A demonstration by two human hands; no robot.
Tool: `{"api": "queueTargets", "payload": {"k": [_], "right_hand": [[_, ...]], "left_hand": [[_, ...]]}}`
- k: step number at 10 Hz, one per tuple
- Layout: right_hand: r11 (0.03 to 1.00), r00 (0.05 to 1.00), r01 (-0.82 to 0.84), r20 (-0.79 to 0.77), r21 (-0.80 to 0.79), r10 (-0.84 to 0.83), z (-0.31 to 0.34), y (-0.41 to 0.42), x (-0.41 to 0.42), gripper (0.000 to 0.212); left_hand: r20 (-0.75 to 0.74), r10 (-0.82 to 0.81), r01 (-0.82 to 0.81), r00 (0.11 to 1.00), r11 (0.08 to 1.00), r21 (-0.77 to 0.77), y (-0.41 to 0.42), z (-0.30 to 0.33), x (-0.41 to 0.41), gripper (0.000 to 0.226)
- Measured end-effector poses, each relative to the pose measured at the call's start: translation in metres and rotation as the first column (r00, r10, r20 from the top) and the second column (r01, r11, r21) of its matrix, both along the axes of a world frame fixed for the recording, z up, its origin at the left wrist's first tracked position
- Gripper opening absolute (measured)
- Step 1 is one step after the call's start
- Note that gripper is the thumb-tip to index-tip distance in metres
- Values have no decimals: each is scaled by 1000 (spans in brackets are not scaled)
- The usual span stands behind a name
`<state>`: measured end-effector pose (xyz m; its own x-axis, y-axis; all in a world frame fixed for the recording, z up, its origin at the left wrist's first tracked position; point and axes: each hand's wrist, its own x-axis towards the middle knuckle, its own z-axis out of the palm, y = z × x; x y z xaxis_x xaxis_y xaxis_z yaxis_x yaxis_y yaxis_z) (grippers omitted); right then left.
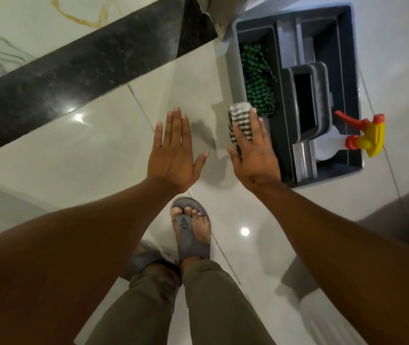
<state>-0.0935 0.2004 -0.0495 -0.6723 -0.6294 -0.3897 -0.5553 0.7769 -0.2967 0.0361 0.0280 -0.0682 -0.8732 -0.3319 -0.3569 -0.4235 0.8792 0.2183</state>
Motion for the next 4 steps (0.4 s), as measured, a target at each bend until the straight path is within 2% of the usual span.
{"api": "queueTargets", "payload": {"k": [1,2,3,4], "right_hand": [[1000,1000,-19,-15,2,19,-5,2,-5,63],[994,996,-79,-28,75,82,2,7,-4,67],[989,993,-97,-52,114,104,30,-9,-5,70],[996,998,-60,24,63,59,95,-13,23,74]], "left_hand": [[-20,24,-24,999,1000,13,-4,-2,5,93],[-2,40,-40,999,999,-2,-12,14,11,93],[-6,77,-77,997,995,-58,-41,48,7,94],[-84,166,-174,983,980,-97,-93,115,-7,95]]}}
